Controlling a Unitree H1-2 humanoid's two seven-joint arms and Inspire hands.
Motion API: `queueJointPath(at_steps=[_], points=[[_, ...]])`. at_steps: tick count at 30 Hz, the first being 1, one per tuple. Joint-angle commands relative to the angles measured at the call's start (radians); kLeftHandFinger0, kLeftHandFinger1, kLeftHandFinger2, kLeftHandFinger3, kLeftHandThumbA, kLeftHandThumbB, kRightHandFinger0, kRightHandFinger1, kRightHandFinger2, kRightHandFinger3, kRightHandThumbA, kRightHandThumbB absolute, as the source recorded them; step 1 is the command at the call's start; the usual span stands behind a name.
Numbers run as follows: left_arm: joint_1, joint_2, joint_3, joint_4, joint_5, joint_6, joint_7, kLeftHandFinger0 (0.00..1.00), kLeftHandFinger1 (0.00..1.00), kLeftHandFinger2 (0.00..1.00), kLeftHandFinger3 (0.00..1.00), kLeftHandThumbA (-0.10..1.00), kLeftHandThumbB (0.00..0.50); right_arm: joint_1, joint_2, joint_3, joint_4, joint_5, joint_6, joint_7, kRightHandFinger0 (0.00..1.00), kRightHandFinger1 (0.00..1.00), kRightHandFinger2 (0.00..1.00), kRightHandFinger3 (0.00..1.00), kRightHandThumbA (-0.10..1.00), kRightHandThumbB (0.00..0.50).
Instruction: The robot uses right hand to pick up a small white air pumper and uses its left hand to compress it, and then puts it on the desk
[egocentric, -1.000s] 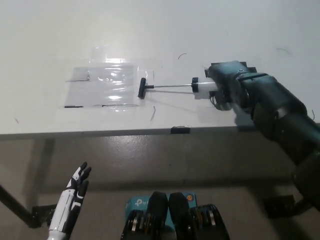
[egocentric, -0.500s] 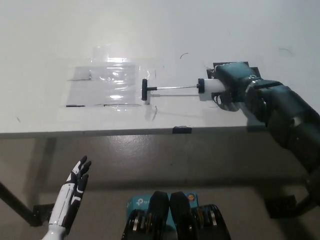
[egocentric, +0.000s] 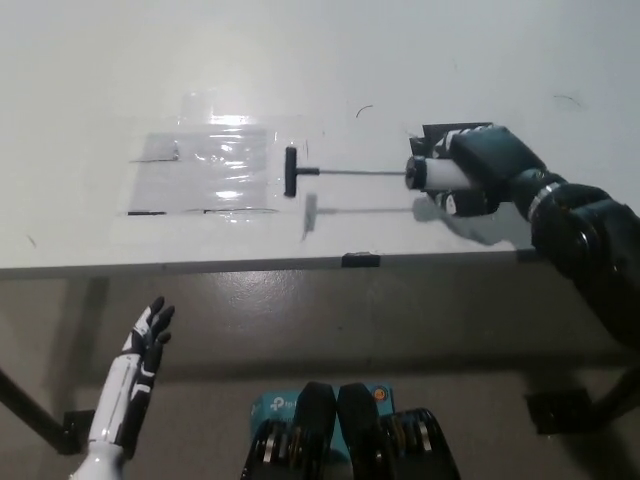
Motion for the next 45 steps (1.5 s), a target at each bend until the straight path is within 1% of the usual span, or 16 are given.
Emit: queueJointPath(at_steps=[1, 3, 4, 6, 8, 11, 13, 15, 17, 20, 26, 33, 35, 36, 43, 45], points=[[-0.035, -0.014, 0.034, -0.201, -0.114, 0.049, 0.003, 1.0, 1.0, 1.0, 1.0, 0.98, 0.036, 0.008, -0.071, -0.066, -0.333, 0.033, 0.08, 0.153, 0.0, 0.39, 0.73, 0.7, -0.1, 0.142], [-0.04, -0.027, 0.037, -0.236, -0.118, 0.061, 0.01, 1.0, 1.0, 1.0, 1.0, 0.98, 0.036, 0.03, -0.072, -0.065, -0.384, 0.025, 0.097, 0.177, 0.0, 0.4, 0.74, 0.72, -0.1, 0.137], [-0.052, -0.032, 0.038, -0.261, -0.12, 0.066, 0.014, 1.0, 1.0, 1.0, 1.0, 0.99, 0.024, 0.042, -0.071, -0.062, -0.417, 0.027, 0.108, 0.201, 0.0, 0.39, 0.73, 0.73, -0.1, 0.125], [-0.068, -0.041, 0.04, -0.289, -0.138, 0.075, 0.011, 1.0, 1.0, 1.0, 1.0, 0.99, 0.025, 0.057, -0.07, -0.061, -0.444, 0.023, 0.108, 0.215, 0.0, 0.38, 0.73, 0.72, -0.1, 0.129], [-0.085, -0.052, 0.045, -0.315, -0.148, 0.088, 0.014, 1.0, 1.0, 1.0, 1.0, 1.0, 0.05, 0.074, -0.063, -0.065, -0.469, 0.02, 0.11, 0.222, 0.0, 0.38, 0.72, 0.69, -0.1, 0.141], [-0.117, -0.066, 0.047, -0.341, -0.126, 0.079, 0.019, 1.0, 1.0, 1.0, 1.0, 1.0, 0.059, 0.096, -0.051, -0.073, -0.503, 0.01, 0.125, 0.247, 0.0, 0.38, 0.71, 0.7, -0.1, 0.141], [-0.14, -0.08, 0.045, -0.353, -0.093, 0.094, 0.028, 1.0, 1.0, 1.0, 1.0, 1.0, 0.12, 0.107, -0.043, -0.077, -0.522, 0.002, 0.141, 0.264, 0.0, 0.39, 0.72, 0.72, -0.1, 0.137], [-0.164, -0.093, 0.04, -0.355, -0.079, 0.102, 0.031, 1.0, 1.0, 1.0, 1.0, 1.0, 0.162, 0.111, -0.042, -0.083, -0.525, -0.001, 0.137, 0.26, 0.0, 0.38, 0.71, 0.72, -0.1, 0.152], [-0.184, -0.102, 0.035, -0.344, -0.064, 0.089, 0.032, 1.0, 1.0, 1.0, 1.0, 1.0, 0.162, 0.114, -0.039, -0.087, -0.512, -0.002, 0.121, 0.252, 0.0, 0.38, 0.72, 0.76, -0.1, 0.152], [-0.242, -0.131, 0.028, -0.31, -0.031, 0.097, 0.042, 1.0, 1.0, 1.0, 1.0, 1.0, 0.213, 0.12, -0.035, -0.098, -0.507, 0.001, 0.131, 0.261, 0.0, 0.4, 0.73, 0.79, -0.1, 0.136], [-0.327, -0.166, 0.021, -0.27, 0.024, 0.118, 0.057, 1.0, 1.0, 1.0, 1.0, 1.0, 0.267, 0.111, -0.023, -0.106, -0.489, -0.015, 0.127, 0.263, 0.0, 0.4, 0.73, 0.81, -0.1, 0.128], [-0.384, -0.189, 0.006, -0.182, 0.059, 0.096, 0.072, 1.0, 1.0, 1.0, 1.0, 1.0, 0.254, 0.111, -0.005, -0.123, -0.482, 0.0, 0.119, 0.258, 0.01, 0.44, 0.74, 0.85, -0.1, 0.141], [-0.404, -0.191, 0.005, -0.154, 0.071, 0.094, 0.082, 1.0, 1.0, 1.0, 1.0, 1.0, 0.254, 0.105, -0.005, -0.122, -0.484, -0.006, 0.126, 0.269, 0.02, 0.46, 0.74, 0.89, -0.1, 0.125], [-0.418, -0.192, 0.005, -0.132, 0.076, 0.089, 0.088, 1.0, 1.0, 1.0, 1.0, 1.0, 0.253, 0.101, -0.004, -0.121, -0.483, -0.013, 0.126, 0.27, 0.02, 0.46, 0.74, 0.9, -0.1, 0.132], [-0.491, -0.185, -0.001, 0.009, 0.112, 0.056, 0.12, 1.0, 1.0, 1.0, 1.0, 1.0, 0.239, 0.093, 0.003, -0.128, -0.478, -0.007, 0.116, 0.265, 0.03, 0.47, 0.75, 0.89, -0.1, 0.134], [-0.501, -0.184, -0.003, 0.048, 0.112, 0.037, 0.127, 1.0, 1.0, 1.0, 1.0, 1.0, 0.246, 0.096, 0.003, -0.131, -0.485, -0.003, 0.129, 0.276, 0.03, 0.48, 0.75, 0.9, -0.1, 0.129]])
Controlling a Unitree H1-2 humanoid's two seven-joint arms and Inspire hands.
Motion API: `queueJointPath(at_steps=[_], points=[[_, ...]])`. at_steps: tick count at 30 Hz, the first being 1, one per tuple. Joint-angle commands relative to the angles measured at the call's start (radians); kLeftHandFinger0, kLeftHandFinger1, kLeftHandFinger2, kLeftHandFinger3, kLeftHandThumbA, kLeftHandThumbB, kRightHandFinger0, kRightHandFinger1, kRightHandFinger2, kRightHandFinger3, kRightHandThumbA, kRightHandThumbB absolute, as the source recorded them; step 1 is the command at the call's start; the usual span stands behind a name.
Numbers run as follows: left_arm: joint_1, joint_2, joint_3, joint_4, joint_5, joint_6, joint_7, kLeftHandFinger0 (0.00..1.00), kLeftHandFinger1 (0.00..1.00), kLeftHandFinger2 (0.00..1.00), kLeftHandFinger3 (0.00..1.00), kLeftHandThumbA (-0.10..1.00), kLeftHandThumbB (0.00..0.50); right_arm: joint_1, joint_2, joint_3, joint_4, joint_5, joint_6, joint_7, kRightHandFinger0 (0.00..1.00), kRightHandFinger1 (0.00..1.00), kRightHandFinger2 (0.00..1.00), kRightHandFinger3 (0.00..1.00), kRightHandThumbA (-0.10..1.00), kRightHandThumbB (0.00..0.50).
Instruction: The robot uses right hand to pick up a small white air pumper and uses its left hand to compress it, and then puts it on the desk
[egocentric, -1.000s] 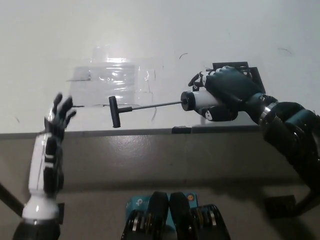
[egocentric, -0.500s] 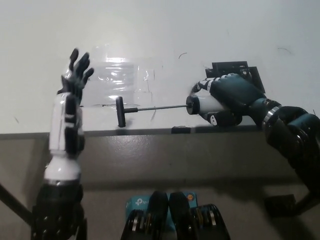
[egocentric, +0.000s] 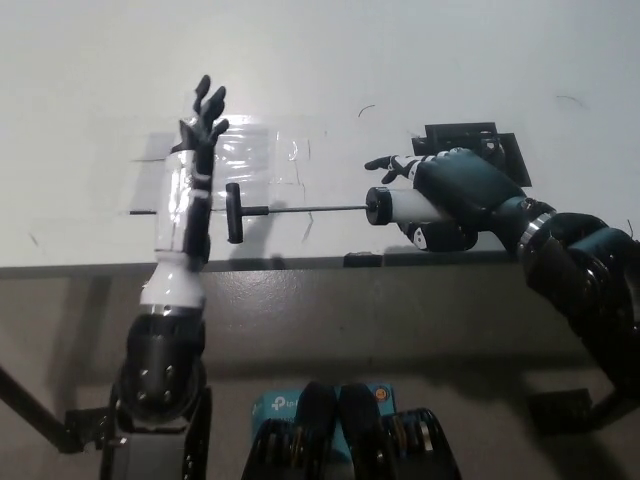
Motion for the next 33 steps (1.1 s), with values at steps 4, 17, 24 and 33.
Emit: queueJointPath(at_steps=[4, 17, 24, 33], points=[[-0.061, 0.007, -0.02, 0.071, 0.059, -0.063, 0.061, 1.0, 1.0, 1.0, 1.0, 1.0, 0.242, -0.045, -0.009, -0.035, -0.021, 0.0, -0.002, 0.012, 0.04, 0.49, 0.76, 0.91, -0.1, 0.123], [-0.06, -0.008, -0.047, 0.075, 0.078, -0.038, 0.071, 1.0, 1.0, 1.0, 1.0, 1.0, 0.279, -0.056, 0.008, -0.027, -0.035, -0.012, 0.019, 0.035, 0.06, 0.49, 0.77, 0.79, -0.1, 0.14], [-0.056, -0.022, -0.08, 0.074, 0.097, -0.043, 0.074, 1.0, 1.0, 1.0, 1.0, 1.0, 0.237, -0.067, 0.039, -0.006, -0.043, -0.021, 0.017, 0.059, 0.04, 0.47, 0.76, 0.77, -0.1, 0.138], [-0.067, -0.044, -0.128, 0.098, 0.14, -0.022, 0.087, 1.0, 1.0, 1.0, 1.0, 1.0, 0.228, -0.082, 0.078, 0.018, -0.088, -0.078, 0.063, 0.103, 0.01, 0.38, 0.67, 0.58, -0.1, 0.165]])
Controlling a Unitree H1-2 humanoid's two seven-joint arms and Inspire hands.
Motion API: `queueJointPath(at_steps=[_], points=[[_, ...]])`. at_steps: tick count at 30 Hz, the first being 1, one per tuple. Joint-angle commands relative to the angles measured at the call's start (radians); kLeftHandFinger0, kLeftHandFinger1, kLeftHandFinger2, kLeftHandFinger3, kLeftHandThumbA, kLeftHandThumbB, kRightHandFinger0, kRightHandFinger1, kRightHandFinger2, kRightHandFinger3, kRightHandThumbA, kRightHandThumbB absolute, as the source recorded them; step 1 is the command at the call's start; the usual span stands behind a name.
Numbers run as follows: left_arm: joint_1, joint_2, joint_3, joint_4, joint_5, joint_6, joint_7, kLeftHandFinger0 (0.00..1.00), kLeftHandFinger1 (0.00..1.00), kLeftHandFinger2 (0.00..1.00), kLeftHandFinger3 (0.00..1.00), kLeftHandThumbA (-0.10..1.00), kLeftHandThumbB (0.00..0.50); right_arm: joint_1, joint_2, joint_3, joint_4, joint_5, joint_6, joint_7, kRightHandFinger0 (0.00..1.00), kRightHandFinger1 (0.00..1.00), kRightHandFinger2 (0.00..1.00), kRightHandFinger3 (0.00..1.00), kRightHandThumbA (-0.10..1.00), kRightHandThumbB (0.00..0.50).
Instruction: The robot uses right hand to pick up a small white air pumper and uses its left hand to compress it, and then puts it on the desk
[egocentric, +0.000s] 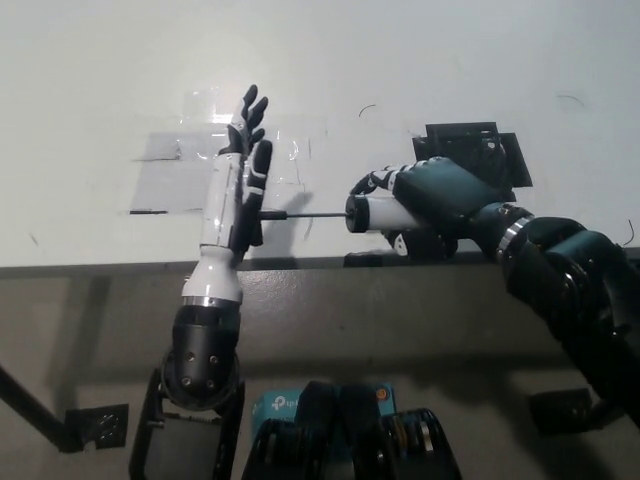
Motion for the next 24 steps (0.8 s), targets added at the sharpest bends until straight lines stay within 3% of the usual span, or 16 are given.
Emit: queueJointPath(at_steps=[1, 2, 3, 5, 6, 8, 10, 13, 14, 15, 16, 17, 18, 21, 22, 24], points=[[-0.042, -0.03, -0.05, -0.002, 0.052, -0.003, 0.015, 1.0, 1.0, 1.0, 1.0, 1.0, 0.219, -0.082, 0.032, 0.009, -0.059, -0.045, 0.035, 0.035, 0.06, 0.42, 0.75, 0.71, -0.1, 0.188], [-0.043, -0.032, -0.057, 0.002, 0.058, -0.002, 0.015, 1.0, 1.0, 1.0, 1.0, 1.0, 0.216, -0.085, 0.036, 0.012, -0.062, -0.057, 0.044, 0.04, 0.13, 0.44, 0.7, 0.78, -0.1, 0.208], [-0.043, -0.034, -0.061, 0.003, 0.06, 0.001, 0.014, 1.0, 1.0, 1.0, 1.0, 1.0, 0.214, -0.086, 0.038, 0.013, -0.063, -0.063, 0.049, 0.041, 0.07, 0.3, 0.49, 0.7, -0.1, 0.206], [-0.044, -0.042, -0.078, 0.001, 0.084, 0.008, 0.022, 1.0, 1.0, 1.0, 1.0, 1.0, 0.21, -0.093, 0.045, 0.014, -0.063, -0.07, 0.065, 0.056, 0.25, 0.4, 0.55, 0.64, -0.1, 0.244], [-0.04, -0.048, -0.085, 0.0, 0.083, 0.007, 0.02, 1.0, 1.0, 1.0, 1.0, 1.0, 0.208, -0.087, 0.045, 0.014, -0.07, -0.075, 0.066, 0.055, 0.2, 0.33, 0.47, 0.57, -0.1, 0.269], [-0.043, -0.051, -0.096, 0.004, 0.084, 0.001, 0.021, 1.0, 1.0, 1.0, 1.0, 1.0, 0.195, -0.085, 0.047, 0.01, -0.076, -0.069, 0.072, 0.066, 0.1, 0.21, 0.36, 0.53, -0.1, 0.279], [-0.046, -0.057, -0.105, 0.014, 0.085, -0.005, 0.025, 1.0, 1.0, 1.0, 1.0, 1.0, 0.195, -0.08, 0.058, 0.001, -0.073, -0.06, 0.082, 0.065, 0.0, 0.1, 0.25, 0.53, -0.1, 0.247], [-0.042, -0.066, -0.114, 0.021, 0.085, 0.002, 0.026, 1.0, 1.0, 1.0, 1.0, 1.0, 0.217, -0.076, 0.062, -0.001, -0.056, -0.057, 0.069, 0.051, 0.0, 0.06, 0.19, 0.5, -0.1, 0.193], [-0.032, -0.069, -0.124, 0.022, 0.099, 0.0, 0.03, 1.0, 1.0, 1.0, 1.0, 1.0, 0.215, -0.067, 0.062, 0.001, -0.055, -0.057, 0.066, 0.047, 0.0, 0.04, 0.18, 0.56, -0.08, 0.147], [-0.029, -0.074, -0.132, 0.024, 0.103, 0.0, 0.03, 1.0, 1.0, 1.0, 1.0, 1.0, 0.207, -0.064, 0.065, -0.008, -0.045, -0.04, 0.054, 0.035, 0.0, 0.02, 0.17, 0.57, -0.05, 0.134], [-0.014, -0.085, -0.141, 0.021, 0.109, 0.002, 0.036, 1.0, 1.0, 1.0, 1.0, 1.0, 0.206, -0.055, 0.061, -0.005, -0.055, -0.044, 0.062, 0.047, 0.01, 0.06, 0.23, 0.63, -0.04, 0.136], [-0.016, -0.092, -0.147, 0.032, 0.111, -0.005, 0.042, 1.0, 1.0, 1.0, 1.0, 1.0, 0.206, -0.062, 0.056, -0.006, -0.047, -0.044, 0.058, 0.05, 0.08, 0.16, 0.37, 0.79, -0.01, 0.128], [-0.023, -0.092, -0.147, 0.038, 0.109, -0.008, 0.043, 1.0, 1.0, 1.0, 1.0, 1.0, 0.205, -0.072, 0.056, -0.005, -0.036, -0.045, 0.053, 0.048, 0.26, 0.38, 0.63, 1.0, 0.03, 0.11], [-0.036, -0.096, -0.144, 0.061, 0.094, -0.022, 0.044, 1.0, 1.0, 1.0, 1.0, 1.0, 0.218, -0.09, 0.062, -0.005, -0.018, -0.061, 0.061, 0.037, 0.51, 0.64, 0.88, 1.0, 0.14, 0.103], [-0.01, -0.1, -0.153, 0.045, 0.099, -0.017, 0.042, 1.0, 1.0, 1.0, 1.0, 1.0, 0.219, -0.071, 0.062, 0.002, -0.026, -0.067, 0.055, 0.033, 0.66, 0.8, 1.0, 1.0, 0.17, 0.1], [0.003, -0.103, -0.161, 0.045, 0.105, -0.024, 0.047, 1.0, 1.0, 1.0, 1.0, 1.0, 0.209, -0.064, 0.057, 0.001, -0.035, -0.055, 0.063, 0.058, 0.64, 0.76, 0.92, 1.0, 0.17, 0.073]])
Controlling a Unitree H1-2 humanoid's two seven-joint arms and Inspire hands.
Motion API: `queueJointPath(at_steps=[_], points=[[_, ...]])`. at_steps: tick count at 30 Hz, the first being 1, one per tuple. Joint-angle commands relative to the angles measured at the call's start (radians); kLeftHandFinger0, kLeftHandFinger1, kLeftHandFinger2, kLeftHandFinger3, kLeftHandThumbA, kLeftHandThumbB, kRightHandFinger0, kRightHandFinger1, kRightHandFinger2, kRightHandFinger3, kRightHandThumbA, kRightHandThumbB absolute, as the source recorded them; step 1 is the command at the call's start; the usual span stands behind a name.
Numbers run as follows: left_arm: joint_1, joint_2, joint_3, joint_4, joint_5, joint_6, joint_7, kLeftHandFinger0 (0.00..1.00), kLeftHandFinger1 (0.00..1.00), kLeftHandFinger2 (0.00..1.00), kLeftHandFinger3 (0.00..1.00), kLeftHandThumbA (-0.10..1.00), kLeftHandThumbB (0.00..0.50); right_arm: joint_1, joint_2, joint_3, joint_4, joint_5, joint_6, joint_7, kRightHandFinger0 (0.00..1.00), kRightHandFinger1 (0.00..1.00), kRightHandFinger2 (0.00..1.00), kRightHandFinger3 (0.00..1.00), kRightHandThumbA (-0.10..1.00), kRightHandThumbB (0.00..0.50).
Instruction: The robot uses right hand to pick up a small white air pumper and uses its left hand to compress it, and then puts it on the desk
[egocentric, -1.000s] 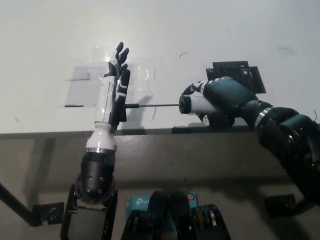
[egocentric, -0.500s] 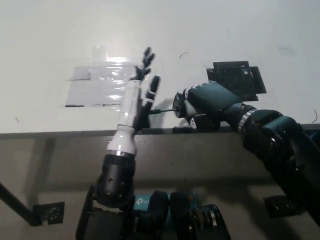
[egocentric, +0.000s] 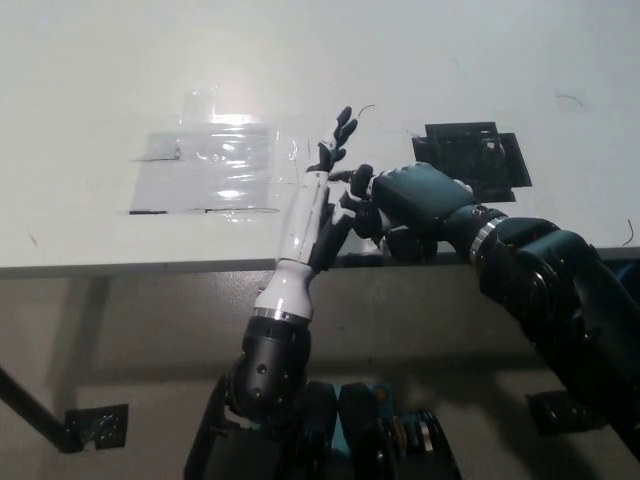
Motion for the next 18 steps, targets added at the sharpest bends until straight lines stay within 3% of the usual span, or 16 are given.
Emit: queueJointPath(at_steps=[1, 5, 6, 7, 8, 10, 11, 12, 13, 14, 15, 17, 18], points=[[-0.001, -0.03, -0.031, -0.003, 0.02, -0.032, 0.015, 1.0, 1.0, 1.0, 1.0, 1.0, 0.211, -0.048, 0.006, -0.01, -0.034, 0.001, 0.002, 0.01, 0.66, 0.79, 0.95, 1.0, 0.17, 0.068], [0.004, -0.034, -0.032, 0.002, 0.012, -0.035, 0.017, 1.0, 1.0, 1.0, 1.0, 1.0, 0.218, -0.051, 0.002, -0.007, -0.035, -0.014, 0.026, 0.028, 0.59, 0.73, 0.9, 1.0, 0.2, 0.072], [-0.003, -0.03, -0.03, 0.009, 0.014, -0.042, 0.021, 1.0, 1.0, 1.0, 1.0, 1.0, 0.216, -0.058, 0.003, -0.009, -0.024, -0.012, 0.022, 0.023, 0.67, 0.82, 0.98, 1.0, 0.24, 0.07], [-0.006, -0.03, -0.028, 0.011, 0.011, -0.047, 0.022, 1.0, 1.0, 1.0, 1.0, 1.0, 0.215, -0.062, 0.003, -0.009, -0.013, -0.014, 0.009, 0.012, 0.63, 0.78, 0.96, 1.0, 0.24, 0.075], [-0.005, -0.03, -0.028, 0.01, 0.012, -0.048, 0.022, 1.0, 1.0, 1.0, 1.0, 1.0, 0.211, -0.064, 0.001, -0.007, -0.009, -0.017, 0.002, 0.007, 0.65, 0.81, 1.0, 1.0, 0.27, 0.075], [0.002, -0.027, -0.028, 0.009, 0.008, -0.054, 0.018, 1.0, 1.0, 1.0, 1.0, 1.0, 0.208, -0.058, 0.007, -0.006, -0.007, -0.022, 0.005, 0.001, 0.59, 0.73, 0.91, 1.0, 0.27, 0.084], [0.004, -0.024, -0.027, 0.006, 0.01, -0.05, 0.017, 1.0, 1.0, 1.0, 1.0, 1.0, 0.22, -0.057, 0.008, -0.007, -0.006, -0.016, -0.001, -0.001, 0.47, 0.59, 0.75, 1.0, 0.21, 0.11], [0.007, -0.021, -0.027, 0.003, 0.01, -0.047, 0.015, 1.0, 1.0, 1.0, 1.0, 1.0, 0.223, -0.056, 0.009, -0.009, -0.002, -0.007, -0.014, -0.007, 0.4, 0.53, 0.72, 1.0, 0.16, 0.114], [0.012, -0.019, -0.026, -0.003, 0.009, -0.046, 0.014, 1.0, 1.0, 1.0, 1.0, 1.0, 0.217, -0.054, 0.009, -0.008, 0.002, -0.006, -0.02, -0.012, 0.17, 0.3, 0.47, 0.76, 0.07, 0.124], [0.021, -0.008, -0.023, -0.021, 0.012, -0.041, 0.01, 1.0, 1.0, 1.0, 1.0, 1.0, 0.216, -0.048, 0.009, -0.009, 0.01, -0.006, -0.034, -0.027, 0.03, 0.1, 0.27, 0.49, -0.05, 0.134], [0.029, 0.008, -0.015, -0.041, 0.014, -0.036, 0.007, 1.0, 1.0, 1.0, 1.0, 1.0, 0.208, -0.047, 0.007, -0.008, 0.011, -0.013, -0.032, -0.03, 0.0, 0.0, 0.11, 0.32, -0.1, 0.156], [0.046, 0.02, -0.007, -0.064, 0.003, -0.028, 0.0, 1.0, 1.0, 1.0, 1.0, 1.0, 0.208, -0.04, 0.006, -0.007, 0.01, -0.015, -0.028, -0.025, 0.0, 0.0, 0.03, 0.23, -0.1, 0.152], [0.044, 0.039, 0.011, -0.083, -0.017, -0.023, -0.009, 1.0, 1.0, 1.0, 1.0, 1.0, 0.205, -0.054, -0.002, -0.007, 0.027, -0.025, -0.029, -0.027, 0.0, 0.0, 0.08, 0.05, -0.1, 0.147]])
